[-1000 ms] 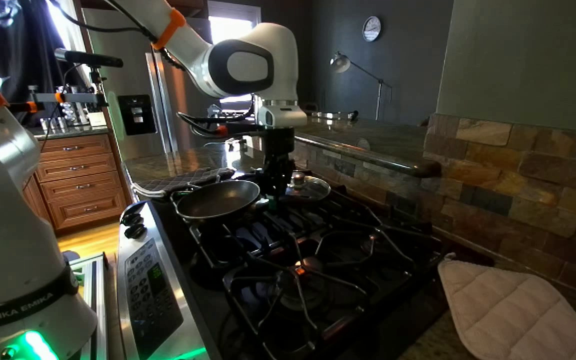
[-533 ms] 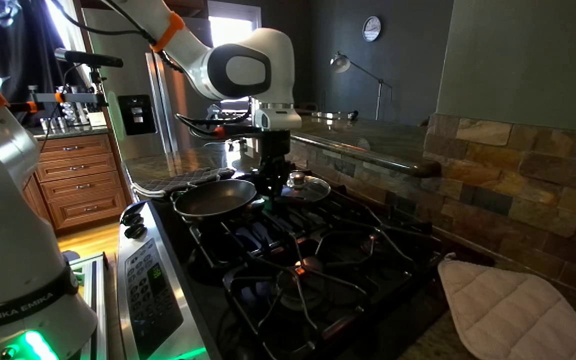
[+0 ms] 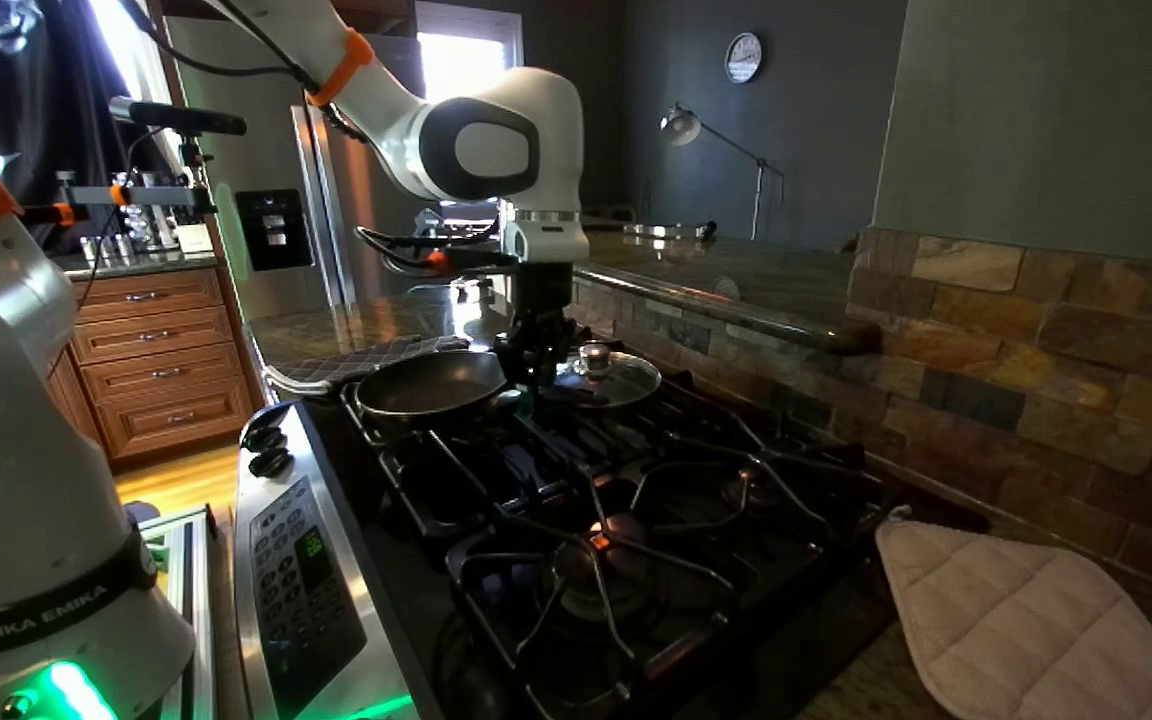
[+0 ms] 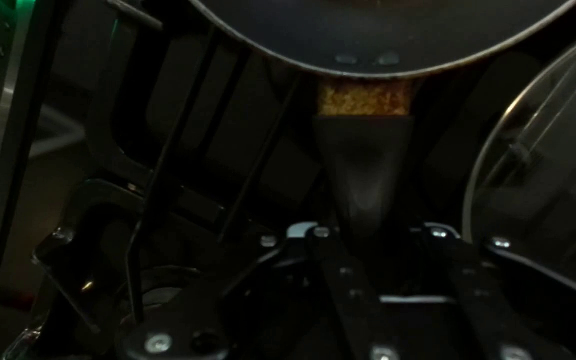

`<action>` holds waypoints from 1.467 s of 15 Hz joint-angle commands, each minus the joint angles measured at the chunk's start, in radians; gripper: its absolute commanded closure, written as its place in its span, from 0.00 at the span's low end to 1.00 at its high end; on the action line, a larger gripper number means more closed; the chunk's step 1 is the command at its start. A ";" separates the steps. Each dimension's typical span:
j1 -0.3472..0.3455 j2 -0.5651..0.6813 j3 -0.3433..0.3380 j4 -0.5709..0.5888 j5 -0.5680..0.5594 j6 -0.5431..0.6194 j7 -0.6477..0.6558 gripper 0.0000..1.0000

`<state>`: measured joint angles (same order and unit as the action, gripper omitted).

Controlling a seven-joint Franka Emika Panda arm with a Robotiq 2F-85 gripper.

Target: Remove the lid from the pan and move the pan to the left then put the lid back on the pan.

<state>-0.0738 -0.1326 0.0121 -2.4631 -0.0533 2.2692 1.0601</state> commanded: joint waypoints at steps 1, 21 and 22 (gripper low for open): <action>0.020 0.016 0.015 0.038 0.034 -0.049 0.055 0.93; 0.109 0.059 0.070 0.069 0.081 -0.053 0.209 0.93; 0.111 0.059 0.072 0.069 0.076 -0.051 0.216 0.93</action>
<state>0.0248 -0.0724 0.0749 -2.4063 0.0178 2.2397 1.2415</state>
